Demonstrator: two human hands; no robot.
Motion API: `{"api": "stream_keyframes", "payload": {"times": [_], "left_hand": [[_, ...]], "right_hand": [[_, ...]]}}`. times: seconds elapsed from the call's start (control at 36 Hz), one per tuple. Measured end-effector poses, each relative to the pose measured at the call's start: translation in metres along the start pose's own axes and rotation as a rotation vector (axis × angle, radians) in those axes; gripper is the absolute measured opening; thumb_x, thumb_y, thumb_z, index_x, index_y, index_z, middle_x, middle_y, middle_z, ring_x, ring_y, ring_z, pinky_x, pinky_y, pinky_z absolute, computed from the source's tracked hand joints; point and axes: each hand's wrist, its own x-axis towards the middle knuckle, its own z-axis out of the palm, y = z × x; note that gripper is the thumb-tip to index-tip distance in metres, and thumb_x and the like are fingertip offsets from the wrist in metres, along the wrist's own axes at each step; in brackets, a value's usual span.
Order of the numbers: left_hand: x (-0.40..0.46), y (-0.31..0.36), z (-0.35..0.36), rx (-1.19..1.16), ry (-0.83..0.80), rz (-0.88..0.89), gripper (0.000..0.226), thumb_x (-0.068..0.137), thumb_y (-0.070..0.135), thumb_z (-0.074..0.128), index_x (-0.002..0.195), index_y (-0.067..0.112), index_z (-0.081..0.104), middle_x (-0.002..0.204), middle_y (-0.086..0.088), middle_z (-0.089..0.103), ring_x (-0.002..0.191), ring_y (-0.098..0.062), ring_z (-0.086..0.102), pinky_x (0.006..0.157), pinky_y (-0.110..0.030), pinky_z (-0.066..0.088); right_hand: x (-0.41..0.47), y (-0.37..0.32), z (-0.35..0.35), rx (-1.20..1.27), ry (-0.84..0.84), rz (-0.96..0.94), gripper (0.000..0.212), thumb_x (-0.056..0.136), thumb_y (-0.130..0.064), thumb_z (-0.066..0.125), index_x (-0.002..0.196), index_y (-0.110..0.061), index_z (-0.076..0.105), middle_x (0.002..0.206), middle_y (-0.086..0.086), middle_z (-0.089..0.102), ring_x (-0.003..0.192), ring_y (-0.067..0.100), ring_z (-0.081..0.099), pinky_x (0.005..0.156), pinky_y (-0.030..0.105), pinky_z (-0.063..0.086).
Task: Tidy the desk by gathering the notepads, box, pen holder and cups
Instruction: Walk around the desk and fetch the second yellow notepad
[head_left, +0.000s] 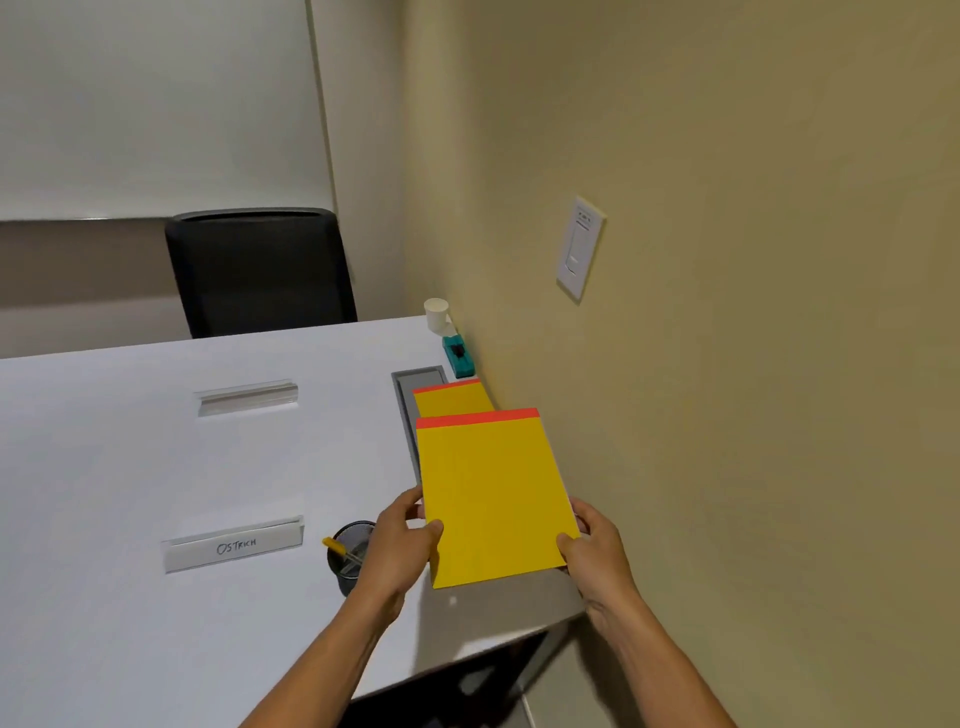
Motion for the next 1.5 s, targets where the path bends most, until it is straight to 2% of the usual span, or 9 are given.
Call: {"api": "stream_keyframes", "payload": {"times": [0.11,0.28,0.44,0.53,0.69,0.94,1.06,1.36,1.5], "left_hand": [[0.034,0.001,0.0,-0.037,0.1,-0.013,0.042,0.094,0.0,0.06,0.134,0.014,0.06,0.124,-0.011,0.063,0.111,-0.033,0.063,0.093,-0.052,0.055],[0.092,0.007,0.007,-0.022,0.216,-0.03,0.038,0.093,-0.003,0.057,0.128,0.012,0.062,0.112,0.002,0.066,0.078,-0.011,0.064,0.057,-0.019,0.049],[0.168,0.004,0.027,-0.002,0.26,-0.101,0.045,0.092,-0.014,0.047,0.129,0.011,0.058,0.091,0.014,0.058,0.065,-0.006,0.056,0.041,-0.007,0.044],[0.207,-0.002,0.034,0.012,0.321,-0.125,0.048,0.094,-0.011,0.049,0.137,0.011,0.053,0.11,0.005,0.057,0.069,-0.004,0.056,0.042,-0.008,0.044],[0.274,-0.024,0.041,0.096,0.35,-0.111,0.042,0.093,-0.01,0.053,0.126,0.015,0.059,0.115,-0.002,0.062,0.077,-0.003,0.056,0.055,-0.01,0.042],[0.338,-0.057,0.046,0.146,0.344,-0.159,0.042,0.093,-0.008,0.057,0.132,0.006,0.057,0.126,-0.014,0.065,0.094,-0.019,0.061,0.078,-0.03,0.054],[0.356,-0.066,0.052,0.127,0.351,-0.141,0.042,0.092,-0.009,0.057,0.132,0.005,0.057,0.129,-0.016,0.064,0.103,-0.024,0.063,0.09,-0.039,0.054],[0.378,-0.084,0.067,0.267,0.34,-0.074,0.023,0.096,-0.007,0.041,0.102,0.008,0.058,0.092,-0.011,0.065,0.066,-0.008,0.054,0.051,-0.011,0.04],[0.379,-0.084,0.071,0.253,0.362,-0.038,0.022,0.097,-0.006,0.044,0.109,0.007,0.058,0.089,-0.003,0.06,0.067,-0.003,0.052,0.051,-0.004,0.042]], "right_hand": [[0.038,-0.007,0.018,-0.019,-0.013,0.008,0.056,0.091,0.017,0.039,0.113,-0.025,0.069,0.104,-0.005,0.076,0.076,0.012,0.067,0.06,0.02,0.049],[0.106,-0.019,0.047,-0.06,-0.048,0.012,0.055,0.089,0.017,0.033,0.131,-0.002,0.063,0.12,0.013,0.071,0.092,0.023,0.062,0.071,0.022,0.048],[0.186,-0.027,0.074,-0.064,0.024,0.1,0.063,0.093,0.014,0.032,0.153,-0.006,0.042,0.151,0.01,0.05,0.123,0.029,0.055,0.09,0.029,0.043],[0.222,-0.025,0.088,-0.052,0.025,0.113,0.064,0.093,0.015,0.032,0.153,-0.007,0.042,0.146,0.003,0.053,0.124,0.026,0.055,0.096,0.029,0.044],[0.292,-0.008,0.106,-0.212,0.057,0.138,0.061,0.092,0.014,0.035,0.149,-0.006,0.046,0.142,0.019,0.057,0.069,0.022,0.055,0.054,0.028,0.042],[0.359,0.014,0.138,-0.46,0.044,0.113,0.053,0.087,0.013,0.051,0.14,0.012,0.044,0.112,0.018,0.055,0.093,0.03,0.052,0.082,0.038,0.047],[0.368,0.021,0.146,-0.55,0.005,0.164,0.056,0.088,0.009,0.051,0.142,0.007,0.039,0.148,0.025,0.044,0.136,0.044,0.042,0.115,0.048,0.036],[0.391,0.038,0.159,-0.555,-0.007,0.246,0.073,0.095,-0.004,0.047,0.16,-0.001,0.013,0.168,0.016,0.013,0.154,0.036,0.013,0.125,0.045,0.017],[0.393,0.043,0.162,-0.588,-0.015,0.244,0.08,0.094,-0.008,0.05,0.162,-0.005,0.006,0.17,0.013,0.008,0.155,0.035,0.01,0.125,0.046,0.017]]}}
